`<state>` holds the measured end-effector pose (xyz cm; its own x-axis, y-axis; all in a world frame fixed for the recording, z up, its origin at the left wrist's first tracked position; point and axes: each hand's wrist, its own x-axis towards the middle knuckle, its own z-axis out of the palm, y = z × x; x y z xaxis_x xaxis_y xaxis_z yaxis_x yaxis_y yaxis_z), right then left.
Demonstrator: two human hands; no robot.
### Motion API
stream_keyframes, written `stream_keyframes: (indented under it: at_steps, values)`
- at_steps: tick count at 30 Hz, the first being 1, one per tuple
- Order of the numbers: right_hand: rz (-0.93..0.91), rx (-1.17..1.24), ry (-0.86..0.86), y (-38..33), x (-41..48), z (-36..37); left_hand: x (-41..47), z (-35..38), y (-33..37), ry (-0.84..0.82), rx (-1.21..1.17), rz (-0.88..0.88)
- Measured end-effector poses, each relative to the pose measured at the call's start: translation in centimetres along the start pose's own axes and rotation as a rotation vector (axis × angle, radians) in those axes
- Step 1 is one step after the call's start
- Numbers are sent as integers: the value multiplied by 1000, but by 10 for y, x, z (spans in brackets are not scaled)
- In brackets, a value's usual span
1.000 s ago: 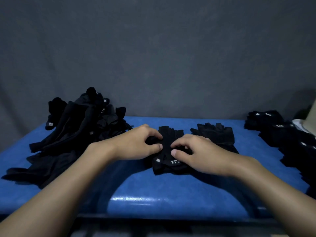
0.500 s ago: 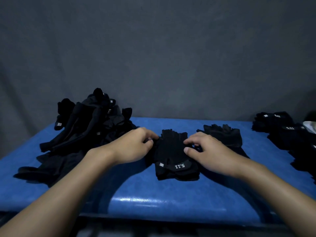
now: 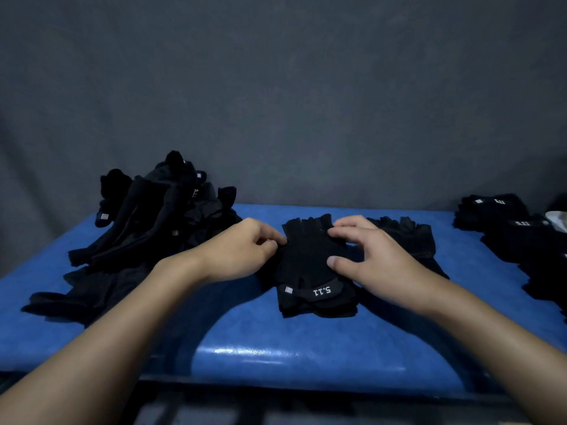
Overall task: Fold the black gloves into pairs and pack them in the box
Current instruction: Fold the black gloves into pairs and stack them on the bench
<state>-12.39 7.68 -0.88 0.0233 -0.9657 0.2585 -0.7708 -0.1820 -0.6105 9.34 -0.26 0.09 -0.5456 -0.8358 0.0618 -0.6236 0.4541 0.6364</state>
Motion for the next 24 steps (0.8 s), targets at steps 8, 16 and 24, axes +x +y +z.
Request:
stream_keyframes:
  at_steps: [8, 16, 24]
  values:
    - [31, 35, 1, 0, -4, 1, 3, -7, 2, 121, -96, 105]
    - [61, 1, -18, 5, -3, 8, 3, -2, -2, 85, -102, 62]
    - [105, -44, -82, 5, -2, 9, 1, -7, -9, -26, 8, 25]
